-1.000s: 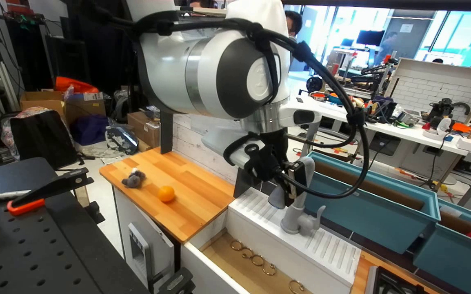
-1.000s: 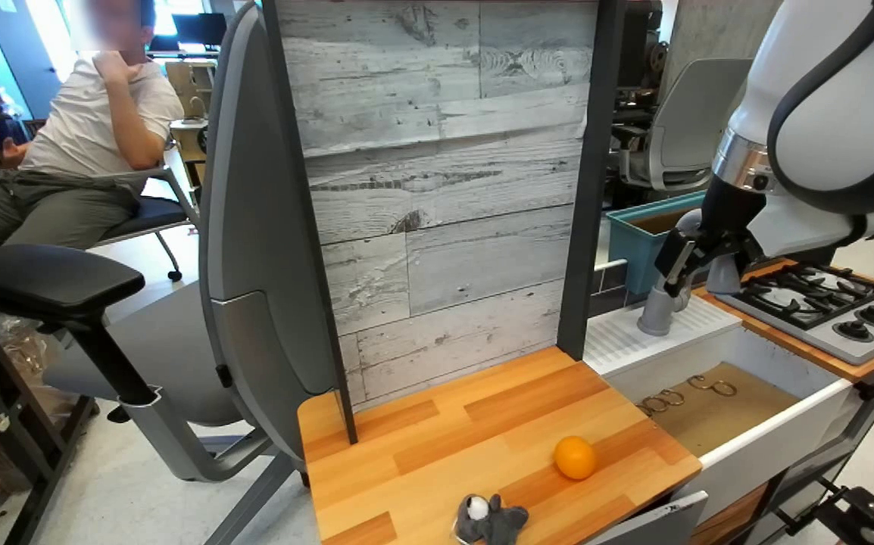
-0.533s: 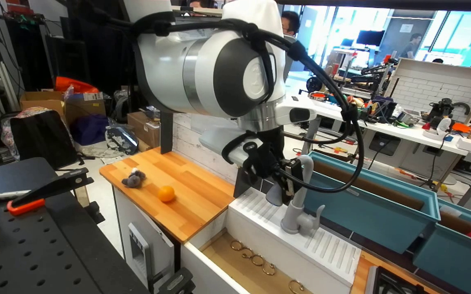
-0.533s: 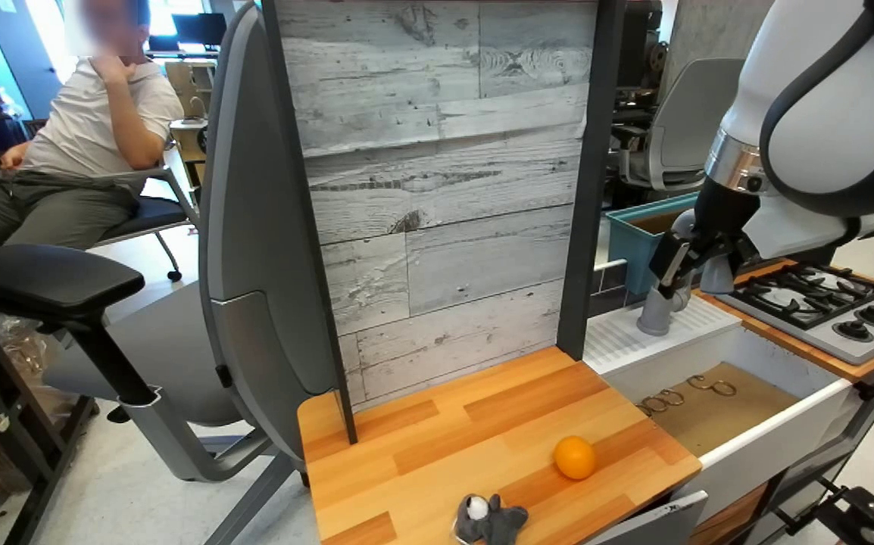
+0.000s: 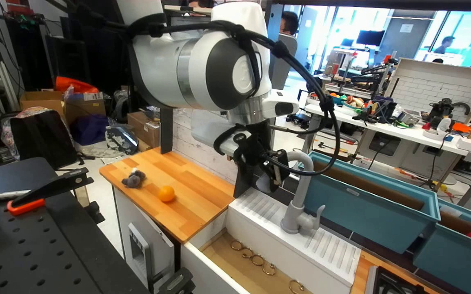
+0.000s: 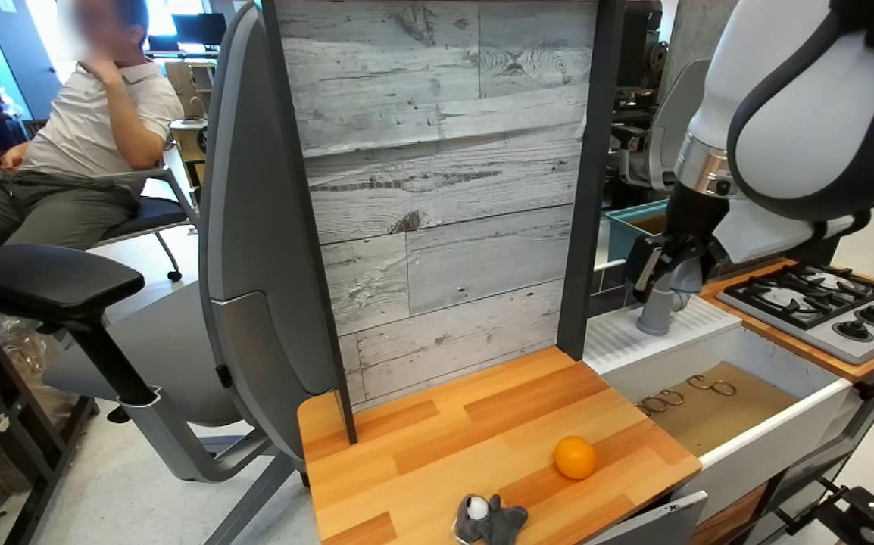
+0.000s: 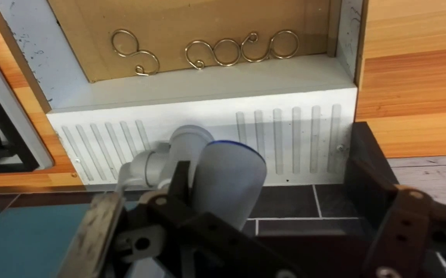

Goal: Move the faucet to the left

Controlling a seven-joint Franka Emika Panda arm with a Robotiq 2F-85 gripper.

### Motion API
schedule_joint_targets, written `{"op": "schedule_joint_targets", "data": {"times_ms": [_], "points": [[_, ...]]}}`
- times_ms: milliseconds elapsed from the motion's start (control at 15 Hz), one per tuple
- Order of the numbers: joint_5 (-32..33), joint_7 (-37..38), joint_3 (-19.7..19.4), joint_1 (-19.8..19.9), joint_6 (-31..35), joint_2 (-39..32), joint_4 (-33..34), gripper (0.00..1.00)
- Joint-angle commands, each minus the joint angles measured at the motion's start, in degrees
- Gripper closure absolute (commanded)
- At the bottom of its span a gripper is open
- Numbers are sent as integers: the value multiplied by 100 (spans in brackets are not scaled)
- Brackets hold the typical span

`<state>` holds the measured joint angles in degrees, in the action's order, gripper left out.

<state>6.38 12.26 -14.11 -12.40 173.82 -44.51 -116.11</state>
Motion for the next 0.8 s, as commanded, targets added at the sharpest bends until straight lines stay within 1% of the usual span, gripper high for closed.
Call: {"op": "schedule_joint_targets", "data": {"times_ms": [0, 133, 333, 533, 733], "points": [[-120, 53, -33, -328, -269, -478, 765, 0], [-111, 138, -70, -466, -458, -711, 1160, 0], [-69, 227, -96, -512, -787, -950, 1624, 0], [-38, 225, 10, -414, -1317, -951, 1742, 0], [8, 198, 117, -338, -1749, -886, 1724, 0]]}}
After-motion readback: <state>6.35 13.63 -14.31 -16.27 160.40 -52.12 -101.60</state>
